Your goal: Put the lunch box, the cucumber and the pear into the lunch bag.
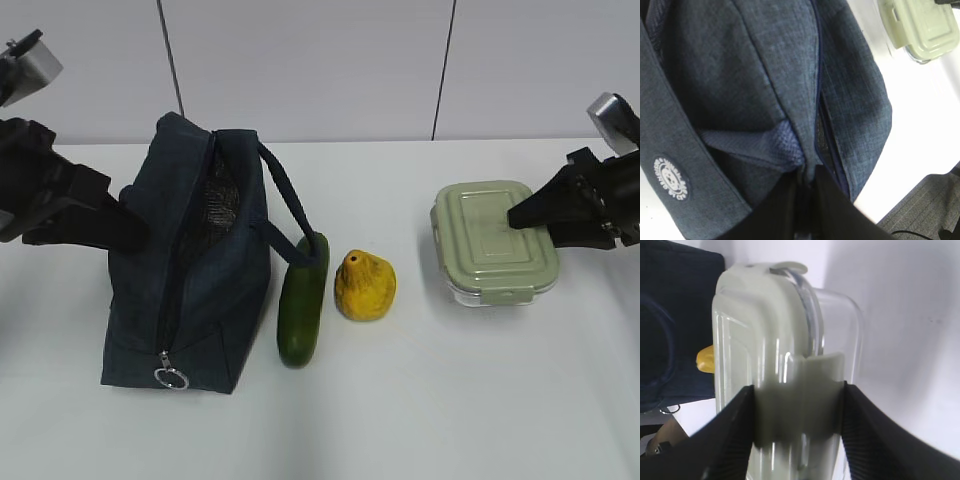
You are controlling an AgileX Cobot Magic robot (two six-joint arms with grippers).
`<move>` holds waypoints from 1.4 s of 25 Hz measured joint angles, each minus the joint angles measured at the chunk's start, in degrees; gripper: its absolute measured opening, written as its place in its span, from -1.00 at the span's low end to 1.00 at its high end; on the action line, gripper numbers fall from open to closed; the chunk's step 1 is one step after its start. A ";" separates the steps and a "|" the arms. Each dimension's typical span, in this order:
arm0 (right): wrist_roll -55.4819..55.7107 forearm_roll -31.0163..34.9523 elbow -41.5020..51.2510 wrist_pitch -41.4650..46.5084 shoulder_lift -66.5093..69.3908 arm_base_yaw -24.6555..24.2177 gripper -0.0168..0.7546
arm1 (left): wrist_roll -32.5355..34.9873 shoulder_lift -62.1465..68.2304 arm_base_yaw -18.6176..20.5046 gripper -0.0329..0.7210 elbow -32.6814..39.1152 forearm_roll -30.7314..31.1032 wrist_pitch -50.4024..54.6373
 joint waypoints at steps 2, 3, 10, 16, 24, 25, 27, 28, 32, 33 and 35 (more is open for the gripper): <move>0.21 0.14 0.00 0.00 -0.58 1.70 0.06 | 0.00 0.00 0.00 -0.91 0.00 0.00 0.00; 0.32 0.35 0.08 0.00 -0.82 2.63 0.06 | 0.00 0.00 0.00 -0.91 0.00 0.00 0.00; 0.43 4.81 0.13 0.33 -4.34 6.52 0.06 | 0.00 0.00 0.00 -0.91 0.00 0.00 -0.11; 2.37 6.34 0.13 0.68 -8.80 6.52 0.06 | 0.00 0.00 0.00 -0.91 0.00 0.00 -0.29; 3.10 10.44 0.21 1.04 -13.59 9.47 0.06 | 0.00 0.00 0.00 -0.91 0.00 -0.11 -0.36; 3.10 10.71 0.21 1.13 -13.82 10.47 0.06 | 0.00 0.00 0.00 -0.91 0.00 -0.23 -0.36; 3.10 11.56 0.21 1.28 -13.85 12.25 0.06 | 0.00 0.00 0.00 -0.91 0.00 -0.23 -0.36; 3.10 11.79 -0.05 1.28 -13.85 13.50 0.06 | 0.00 0.00 0.00 -0.91 0.00 -0.23 -0.36; 3.10 13.35 -2.02 1.37 -13.85 17.13 0.06 | 0.00 0.00 0.00 -0.91 0.00 -0.29 -0.41; 3.10 13.92 -2.47 1.37 -13.85 17.87 0.06 | 0.00 0.00 0.00 -0.91 0.00 -0.29 -0.42; 3.10 15.14 -3.40 1.37 -13.85 19.66 0.06 | 0.00 0.00 0.00 -0.91 0.00 -0.36 -0.47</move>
